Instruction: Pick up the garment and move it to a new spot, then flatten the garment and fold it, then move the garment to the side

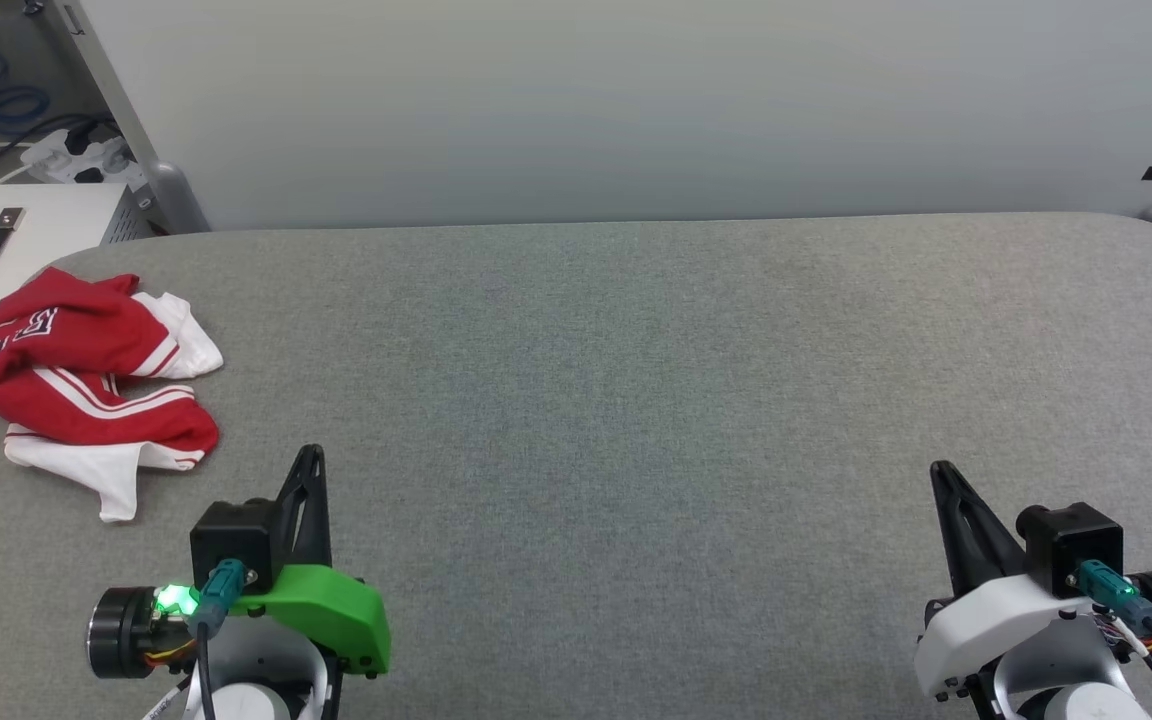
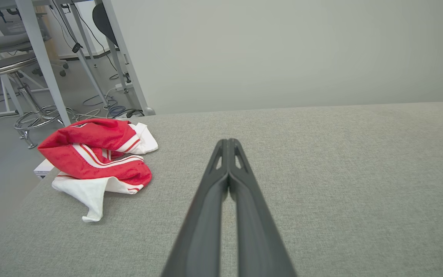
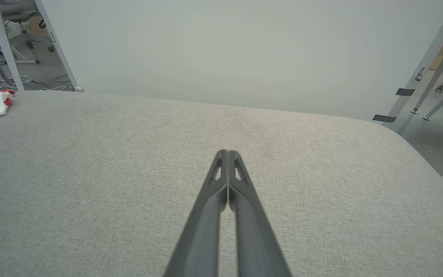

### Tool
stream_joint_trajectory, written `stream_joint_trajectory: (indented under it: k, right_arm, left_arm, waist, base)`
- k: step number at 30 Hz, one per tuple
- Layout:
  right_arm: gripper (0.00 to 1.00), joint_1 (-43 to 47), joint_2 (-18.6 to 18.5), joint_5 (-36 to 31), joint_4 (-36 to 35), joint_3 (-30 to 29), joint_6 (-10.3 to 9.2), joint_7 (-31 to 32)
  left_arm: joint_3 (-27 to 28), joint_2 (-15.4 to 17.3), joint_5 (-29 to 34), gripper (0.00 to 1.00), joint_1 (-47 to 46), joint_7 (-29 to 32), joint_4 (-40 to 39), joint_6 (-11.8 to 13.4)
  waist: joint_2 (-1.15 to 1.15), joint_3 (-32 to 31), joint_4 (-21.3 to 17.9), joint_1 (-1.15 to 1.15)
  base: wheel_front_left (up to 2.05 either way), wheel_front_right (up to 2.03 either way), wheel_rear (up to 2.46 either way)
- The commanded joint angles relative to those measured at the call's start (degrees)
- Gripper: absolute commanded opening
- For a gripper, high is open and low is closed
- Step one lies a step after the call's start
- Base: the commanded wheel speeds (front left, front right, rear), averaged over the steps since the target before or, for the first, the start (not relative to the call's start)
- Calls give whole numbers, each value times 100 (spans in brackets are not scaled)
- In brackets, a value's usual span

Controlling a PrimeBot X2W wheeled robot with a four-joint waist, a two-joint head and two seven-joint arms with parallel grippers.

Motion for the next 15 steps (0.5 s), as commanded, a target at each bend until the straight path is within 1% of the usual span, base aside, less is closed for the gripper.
stream_joint_trajectory:
  k: [1, 15]
  right_arm:
    - [0, -90, 7, -54, -20, 4, -4, 15]
    - [0, -90, 7, -54, -20, 4, -4, 15]
  left_arm:
    - [-6, -35, 57, 0, 9, -4, -9, 25]
    - [-6, -35, 57, 0, 9, -4, -9, 25]
  waist:
    - [0, 0, 0, 0]
    - [0, 0, 0, 0]
  base:
    - [0, 0, 0]
    - [0, 0, 0]
